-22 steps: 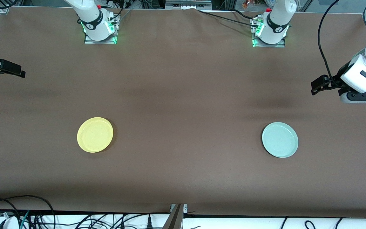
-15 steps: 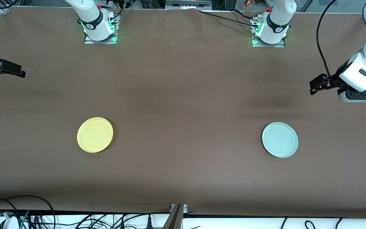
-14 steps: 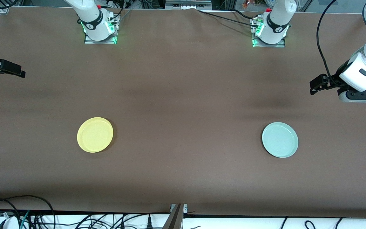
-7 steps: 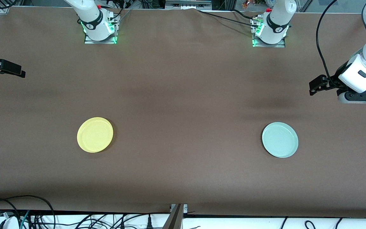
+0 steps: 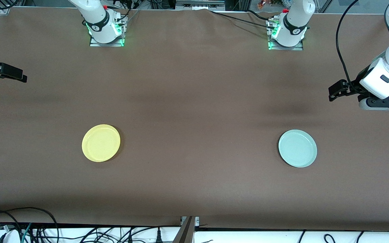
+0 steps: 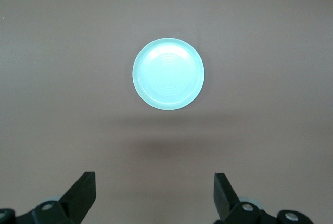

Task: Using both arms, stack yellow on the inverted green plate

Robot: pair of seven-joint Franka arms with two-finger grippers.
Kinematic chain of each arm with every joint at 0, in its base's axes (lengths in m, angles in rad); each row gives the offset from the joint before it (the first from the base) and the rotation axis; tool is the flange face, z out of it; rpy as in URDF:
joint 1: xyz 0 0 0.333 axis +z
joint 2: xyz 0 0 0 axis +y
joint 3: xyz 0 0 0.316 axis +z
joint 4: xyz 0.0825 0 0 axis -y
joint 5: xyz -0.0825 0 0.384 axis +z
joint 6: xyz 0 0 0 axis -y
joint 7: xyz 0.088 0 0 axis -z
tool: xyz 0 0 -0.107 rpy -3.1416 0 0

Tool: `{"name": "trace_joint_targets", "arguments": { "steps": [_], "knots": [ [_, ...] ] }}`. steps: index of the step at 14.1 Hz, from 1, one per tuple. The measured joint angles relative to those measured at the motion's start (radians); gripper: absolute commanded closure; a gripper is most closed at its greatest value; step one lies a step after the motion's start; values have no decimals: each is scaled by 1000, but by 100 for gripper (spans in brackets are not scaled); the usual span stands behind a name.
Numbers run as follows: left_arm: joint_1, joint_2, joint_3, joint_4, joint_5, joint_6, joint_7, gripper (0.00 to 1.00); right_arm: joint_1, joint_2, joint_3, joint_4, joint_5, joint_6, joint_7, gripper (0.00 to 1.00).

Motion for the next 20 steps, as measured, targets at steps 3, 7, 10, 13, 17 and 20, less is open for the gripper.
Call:
{"name": "trace_joint_targets", "arguments": {
  "steps": [3,7,10,13,17,20],
  "knots": [
    [0,0,0,0,0,0,0,0,0,0,0,0,0,0,0,0],
    [0,0,0,1,0,0,0,0,0,0,1,0,0,0,0,0],
    [0,0,0,2,0,0,0,0,0,0,1,0,0,0,0,0],
    [0,0,0,3,0,0,0,0,0,0,1,0,4,0,0,0],
    [1,0,0,4,0,0,-1,0,0,7,1,0,37,9,0,0],
    [1,0,0,8,0,0,-1,0,-4,16,0,0,49,21,0,0]
  ]
}}
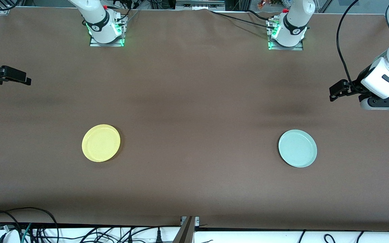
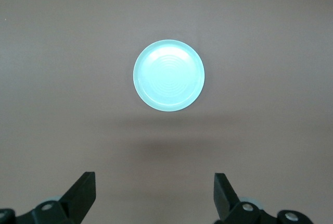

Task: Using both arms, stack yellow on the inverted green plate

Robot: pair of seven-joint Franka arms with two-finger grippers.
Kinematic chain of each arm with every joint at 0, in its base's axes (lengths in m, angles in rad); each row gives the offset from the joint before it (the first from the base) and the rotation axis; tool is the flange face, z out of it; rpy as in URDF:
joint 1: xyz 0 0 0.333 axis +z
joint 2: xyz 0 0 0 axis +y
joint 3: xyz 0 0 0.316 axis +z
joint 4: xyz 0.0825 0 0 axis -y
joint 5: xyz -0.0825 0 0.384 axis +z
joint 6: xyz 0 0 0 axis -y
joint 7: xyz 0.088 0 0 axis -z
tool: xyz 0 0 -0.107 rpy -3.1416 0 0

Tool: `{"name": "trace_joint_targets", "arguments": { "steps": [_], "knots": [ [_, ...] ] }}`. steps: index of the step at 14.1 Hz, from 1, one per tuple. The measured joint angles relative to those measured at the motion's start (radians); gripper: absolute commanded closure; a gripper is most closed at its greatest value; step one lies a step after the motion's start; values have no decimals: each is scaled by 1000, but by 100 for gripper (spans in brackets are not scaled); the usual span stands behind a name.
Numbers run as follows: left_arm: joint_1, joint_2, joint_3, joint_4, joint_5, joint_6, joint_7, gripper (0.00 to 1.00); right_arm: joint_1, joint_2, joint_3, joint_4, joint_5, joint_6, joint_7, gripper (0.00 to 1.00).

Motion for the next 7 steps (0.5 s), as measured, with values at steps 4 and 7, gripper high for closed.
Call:
{"name": "trace_joint_targets", "arguments": {
  "steps": [4,7],
  "knots": [
    [0,1,0,2,0,5,0,0,-1,2,0,0,1,25,0,0],
    [-1,33,-2,4,0,62,0,0,-2,8,0,0,2,30,-3,0]
  ]
}}
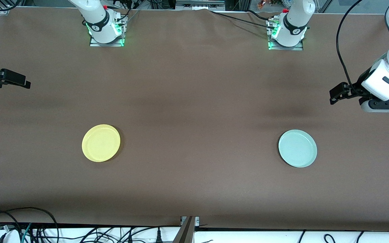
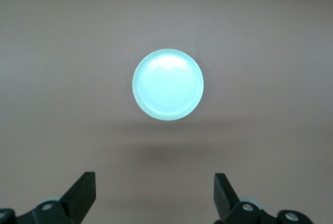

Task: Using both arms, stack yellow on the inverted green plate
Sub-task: 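Move the right gripper to the yellow plate while the left gripper reaches the green plate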

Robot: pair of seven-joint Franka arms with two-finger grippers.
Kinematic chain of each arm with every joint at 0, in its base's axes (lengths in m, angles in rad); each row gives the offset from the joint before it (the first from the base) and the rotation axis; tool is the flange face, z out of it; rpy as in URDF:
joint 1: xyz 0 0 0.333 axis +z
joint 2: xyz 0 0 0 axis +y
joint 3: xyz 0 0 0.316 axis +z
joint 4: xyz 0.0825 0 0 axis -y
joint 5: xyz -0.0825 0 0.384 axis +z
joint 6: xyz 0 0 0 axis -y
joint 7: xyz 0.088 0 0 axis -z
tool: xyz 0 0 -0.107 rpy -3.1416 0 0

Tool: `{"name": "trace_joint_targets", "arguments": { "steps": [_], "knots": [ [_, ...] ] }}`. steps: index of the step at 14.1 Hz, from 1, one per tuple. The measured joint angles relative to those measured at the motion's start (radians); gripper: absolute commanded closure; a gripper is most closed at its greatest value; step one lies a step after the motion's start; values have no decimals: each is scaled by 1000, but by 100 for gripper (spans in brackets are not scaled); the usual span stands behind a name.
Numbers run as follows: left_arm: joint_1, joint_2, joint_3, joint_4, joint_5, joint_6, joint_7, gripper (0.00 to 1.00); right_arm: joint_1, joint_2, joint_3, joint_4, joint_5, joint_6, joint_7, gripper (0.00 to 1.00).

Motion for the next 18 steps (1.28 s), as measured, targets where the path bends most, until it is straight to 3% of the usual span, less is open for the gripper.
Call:
{"name": "trace_joint_targets", "arguments": {
  "steps": [7,12,16,18],
  "knots": [
    [-3,124,-4,24,0,-29,-1,0,-1,48,3,0,1,8,-2,0],
    [5,131,4,61,0,-152,0,0,-9,122,2,0,-1,93,-2,0],
    [21,123,5,46,0,-154,-1,0,-12,247,2,-4,-3,236,-2,0],
    [29,98,5,-29,0,-82,-1,0,-12,318,2,-3,-3,290,-2,0]
  ]
}}
